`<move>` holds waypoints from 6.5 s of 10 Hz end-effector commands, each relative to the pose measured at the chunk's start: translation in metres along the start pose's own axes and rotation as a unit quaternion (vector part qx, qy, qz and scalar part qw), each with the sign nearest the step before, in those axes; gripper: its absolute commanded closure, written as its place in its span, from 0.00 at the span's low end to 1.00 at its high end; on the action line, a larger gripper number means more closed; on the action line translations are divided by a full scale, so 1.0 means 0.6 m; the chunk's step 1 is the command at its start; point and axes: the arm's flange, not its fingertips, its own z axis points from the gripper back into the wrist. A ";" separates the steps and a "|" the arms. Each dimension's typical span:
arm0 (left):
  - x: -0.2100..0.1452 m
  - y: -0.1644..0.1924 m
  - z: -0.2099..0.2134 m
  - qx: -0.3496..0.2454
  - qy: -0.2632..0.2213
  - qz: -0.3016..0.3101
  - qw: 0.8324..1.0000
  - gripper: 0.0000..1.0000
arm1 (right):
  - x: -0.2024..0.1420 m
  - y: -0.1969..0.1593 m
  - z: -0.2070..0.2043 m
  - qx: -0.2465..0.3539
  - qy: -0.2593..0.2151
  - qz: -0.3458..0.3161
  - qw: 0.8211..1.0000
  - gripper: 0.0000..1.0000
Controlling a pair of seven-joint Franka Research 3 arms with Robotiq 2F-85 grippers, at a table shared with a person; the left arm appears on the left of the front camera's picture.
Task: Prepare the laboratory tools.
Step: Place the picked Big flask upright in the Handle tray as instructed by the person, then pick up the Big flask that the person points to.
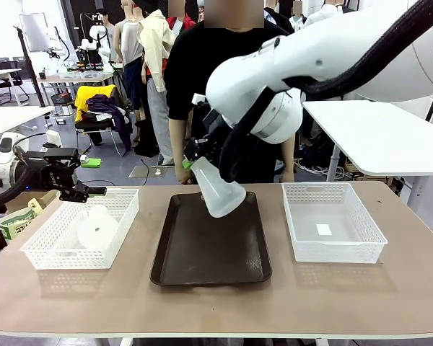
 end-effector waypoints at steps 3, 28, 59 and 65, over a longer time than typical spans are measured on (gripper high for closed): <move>0.000 -0.003 0.003 0.000 0.001 -0.002 1.000 0.00 | 0.000 0.000 0.000 0.000 0.000 0.000 1.000 1.00; 0.000 -0.003 0.003 0.000 0.001 -0.002 1.000 0.00 | -0.114 -0.210 -0.158 0.197 -0.353 0.197 0.893 1.00; 0.000 -0.003 0.003 0.000 0.001 -0.002 1.000 0.00 | -0.150 -0.220 -0.133 0.182 -0.316 0.183 0.913 0.00; 0.000 -0.003 0.003 0.000 0.001 -0.002 1.000 0.00 | -0.148 -0.216 -0.051 0.115 -0.265 0.206 0.935 0.00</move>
